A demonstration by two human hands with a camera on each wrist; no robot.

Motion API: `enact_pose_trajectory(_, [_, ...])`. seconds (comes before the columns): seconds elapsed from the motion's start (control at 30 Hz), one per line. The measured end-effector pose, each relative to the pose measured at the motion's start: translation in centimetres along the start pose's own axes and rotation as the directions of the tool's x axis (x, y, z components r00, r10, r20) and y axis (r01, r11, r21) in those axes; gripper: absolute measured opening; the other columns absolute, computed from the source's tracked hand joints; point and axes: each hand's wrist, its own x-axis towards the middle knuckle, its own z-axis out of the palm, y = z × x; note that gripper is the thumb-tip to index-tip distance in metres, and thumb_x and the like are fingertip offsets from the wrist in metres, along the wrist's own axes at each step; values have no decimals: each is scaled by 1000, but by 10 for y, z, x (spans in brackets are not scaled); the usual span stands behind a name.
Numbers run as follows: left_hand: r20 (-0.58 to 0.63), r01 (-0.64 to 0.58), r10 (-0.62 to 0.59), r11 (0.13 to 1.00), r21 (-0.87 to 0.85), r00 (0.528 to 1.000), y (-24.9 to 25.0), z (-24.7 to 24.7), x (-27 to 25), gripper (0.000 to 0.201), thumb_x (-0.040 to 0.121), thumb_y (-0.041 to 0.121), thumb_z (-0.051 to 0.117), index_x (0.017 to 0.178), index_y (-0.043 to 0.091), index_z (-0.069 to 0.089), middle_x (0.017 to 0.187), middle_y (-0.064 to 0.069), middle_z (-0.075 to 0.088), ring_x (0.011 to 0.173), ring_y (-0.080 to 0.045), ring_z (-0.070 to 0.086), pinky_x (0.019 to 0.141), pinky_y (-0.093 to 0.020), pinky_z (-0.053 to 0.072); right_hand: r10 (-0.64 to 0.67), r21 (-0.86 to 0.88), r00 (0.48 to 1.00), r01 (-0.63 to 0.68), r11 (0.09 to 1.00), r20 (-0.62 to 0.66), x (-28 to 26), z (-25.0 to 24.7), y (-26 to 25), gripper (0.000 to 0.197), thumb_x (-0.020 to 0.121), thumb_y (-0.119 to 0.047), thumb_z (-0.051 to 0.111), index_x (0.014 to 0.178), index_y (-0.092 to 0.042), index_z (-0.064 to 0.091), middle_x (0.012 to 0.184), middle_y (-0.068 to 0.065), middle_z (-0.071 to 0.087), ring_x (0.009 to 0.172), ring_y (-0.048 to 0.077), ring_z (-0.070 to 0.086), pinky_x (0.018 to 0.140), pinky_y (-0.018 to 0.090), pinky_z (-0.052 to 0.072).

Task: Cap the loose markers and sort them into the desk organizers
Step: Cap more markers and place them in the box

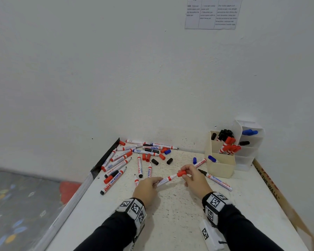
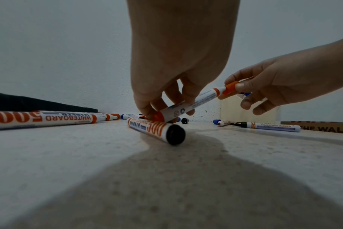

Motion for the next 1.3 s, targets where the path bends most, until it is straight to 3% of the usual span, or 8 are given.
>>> enact_pose_trajectory(0.17, [43, -10, 14, 997, -81, 999, 8, 4, 1, 36, 98, 15, 34, 125, 22, 57, 109, -1, 65, 90, -14, 56, 79, -23, 42, -8, -39, 998, 10, 999, 56, 1, 0, -1, 14, 96, -19, 44, 87, -25, 52, 87, -1, 60, 76, 14, 55, 60, 18, 42])
enact_pose_trajectory(0.37, [14, -91, 93, 992, -92, 996, 29, 4, 0, 27, 91, 42, 51, 103, 21, 62, 68, 10, 51, 59, -5, 45, 56, -18, 35, 28, -112, 998, -33, 993, -52, 5, 2, -14, 44, 97, -38, 38, 57, -19, 37, 55, -4, 28, 52, 10, 28, 53, 25, 25])
enact_pose_trajectory(0.57, [353, 262, -54, 775, -575, 934, 35, -6, 4, 36, 95, 44, 42, 79, 16, 57, 49, 10, 38, 35, -5, 26, 36, -16, 20, -59, -55, 998, 58, 997, -12, 9, 1, -29, 40, 97, -33, 38, 60, -18, 38, 56, -3, 30, 53, 9, 30, 54, 25, 26])
enact_pose_trajectory(0.73, [204, 174, -90, 876, -449, 975, 36, -13, 12, 46, 98, 47, 30, 101, 18, 65, 77, 5, 58, 63, -8, 51, 61, -21, 40, -94, -151, 987, 113, 982, 127, 17, -16, -43, 34, 97, -37, 37, 73, -17, 48, 64, -2, 47, 55, 11, 40, 56, 22, 35])
enact_pose_trajectory(0.83, [10, 275, -277, 947, -167, 961, 19, -16, 21, 41, 101, 35, 28, 119, 8, 53, 100, -1, 55, 88, -14, 51, 80, -24, 40, -137, -90, 990, 134, 987, -20, 22, -38, -53, 23, 95, -34, 44, 93, -14, 55, 83, -1, 62, 61, 10, 51, 56, 18, 43])
enact_pose_trajectory(1.07, [8, 448, -464, 860, 243, 886, -6, -7, 32, 39, 93, 41, 47, 112, 8, 51, 104, -4, 58, 85, -14, 48, 74, -22, 39, -222, -228, 818, 114, 967, -531, 44, -123, -52, 22, 96, -22, 45, 108, -5, 54, 90, 8, 62, 78, 23, 60, 71, 33, 50])
enact_pose_trajectory(1.2, [1, 514, -523, 838, 185, 852, -11, -5, 40, 39, 89, 45, 55, 72, 13, 38, 73, 3, 41, 69, -8, 44, 59, -17, 36, -113, -338, 874, -62, 939, -473, 48, -154, -29, 27, 97, -21, 44, 118, -6, 52, 100, 16, 63, 89, 29, 60, 82, 36, 49])
enact_pose_trajectory(1.3, [0, 498, -506, 849, 174, 863, -10, -6, 42, 34, 89, 42, 56, 97, 9, 49, 89, -2, 48, 83, -14, 47, 68, -21, 39, -134, -466, 897, -88, 880, -421, 51, -160, -17, 29, 94, -16, 47, 121, -9, 53, 111, 16, 62, 101, 29, 59, 89, 38, 48])
